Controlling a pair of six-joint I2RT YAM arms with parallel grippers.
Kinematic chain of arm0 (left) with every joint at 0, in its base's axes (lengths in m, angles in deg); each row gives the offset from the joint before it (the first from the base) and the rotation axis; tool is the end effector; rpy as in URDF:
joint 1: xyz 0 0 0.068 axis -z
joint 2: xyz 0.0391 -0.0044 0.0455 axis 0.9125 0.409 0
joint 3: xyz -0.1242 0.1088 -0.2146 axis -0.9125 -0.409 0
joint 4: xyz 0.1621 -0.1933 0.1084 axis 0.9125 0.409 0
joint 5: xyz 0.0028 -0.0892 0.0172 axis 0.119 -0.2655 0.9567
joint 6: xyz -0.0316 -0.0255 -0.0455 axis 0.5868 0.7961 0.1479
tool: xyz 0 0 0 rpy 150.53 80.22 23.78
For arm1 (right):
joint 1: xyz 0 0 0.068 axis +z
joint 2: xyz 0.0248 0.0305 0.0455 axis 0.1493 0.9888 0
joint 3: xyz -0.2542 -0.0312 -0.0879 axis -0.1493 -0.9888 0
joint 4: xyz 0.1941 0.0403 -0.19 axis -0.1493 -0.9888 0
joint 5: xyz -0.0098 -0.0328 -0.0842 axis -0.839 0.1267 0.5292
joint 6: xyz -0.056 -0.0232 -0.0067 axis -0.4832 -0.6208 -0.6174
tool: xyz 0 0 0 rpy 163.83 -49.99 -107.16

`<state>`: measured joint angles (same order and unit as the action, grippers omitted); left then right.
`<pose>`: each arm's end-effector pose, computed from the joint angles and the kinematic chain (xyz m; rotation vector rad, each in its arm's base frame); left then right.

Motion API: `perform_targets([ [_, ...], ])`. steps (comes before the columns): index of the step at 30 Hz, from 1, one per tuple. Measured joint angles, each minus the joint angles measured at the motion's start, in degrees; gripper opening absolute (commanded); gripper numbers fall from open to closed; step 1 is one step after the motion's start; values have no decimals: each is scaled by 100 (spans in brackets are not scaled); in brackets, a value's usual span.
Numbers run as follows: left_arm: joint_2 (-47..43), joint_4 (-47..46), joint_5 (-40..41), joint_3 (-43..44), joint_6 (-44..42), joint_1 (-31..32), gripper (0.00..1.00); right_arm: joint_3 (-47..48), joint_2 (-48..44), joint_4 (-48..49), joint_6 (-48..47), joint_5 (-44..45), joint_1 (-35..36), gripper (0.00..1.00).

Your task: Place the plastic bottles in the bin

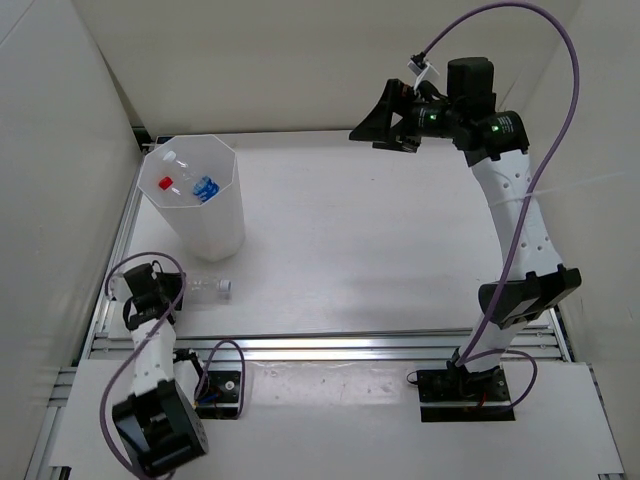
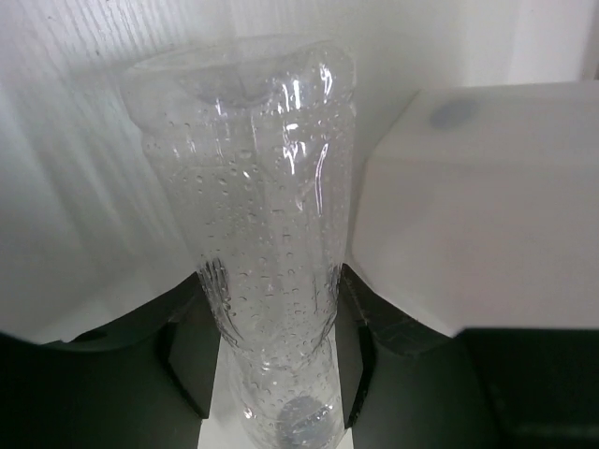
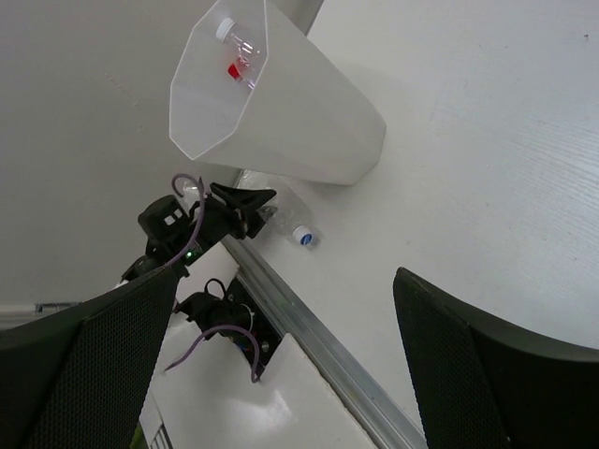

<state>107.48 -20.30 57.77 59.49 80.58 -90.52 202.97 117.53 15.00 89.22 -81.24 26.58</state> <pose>0.1718 0.0774 0.1294 -1.6052 1.7510 -0.3431 0.3362 0.1386 0.5028 -0.2845 2.0268 1.1633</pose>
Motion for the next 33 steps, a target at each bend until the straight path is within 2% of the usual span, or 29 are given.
perform_targets([
  [4,-1231,1556,149,516,66,0,45,0,149,0,31,-22,0,100],
  [7,-1735,2588,289,1665,-17,0,48,0,223,0,63,-26,0,100],
  [9,-1775,2907,328,2605,-251,0,48,0,243,2,90,-46,0,100],
  [14,-1141,2894,439,4878,-1001,68,48,0,256,50,179,-201,0,99],
  [18,4,2444,732,6308,-1488,476,48,0,356,111,275,-326,2,99],
  [20,699,2129,1058,6839,-1816,702,54,0,437,151,308,-352,0,99],
  [21,1027,2031,1143,7010,-1926,809,54,0,474,160,326,-363,0,99],
  [24,1829,1884,1355,7143,-2299,1071,70,0,546,168,378,-378,0,99],
  [25,2026,1919,1373,7141,-2376,1130,88,0,553,170,391,-385,0,99],
  [26,2192,1947,1368,7141,-2457,1185,100,0,553,170,409,-378,0,99],
  [30,2363,2061,1209,7141,-2601,1390,100,-61,531,184,413,-245,2,99],
  [33,1961,2055,1287,7088,-2752,1523,100,-153,514,46,448,-160,-46,99],
])
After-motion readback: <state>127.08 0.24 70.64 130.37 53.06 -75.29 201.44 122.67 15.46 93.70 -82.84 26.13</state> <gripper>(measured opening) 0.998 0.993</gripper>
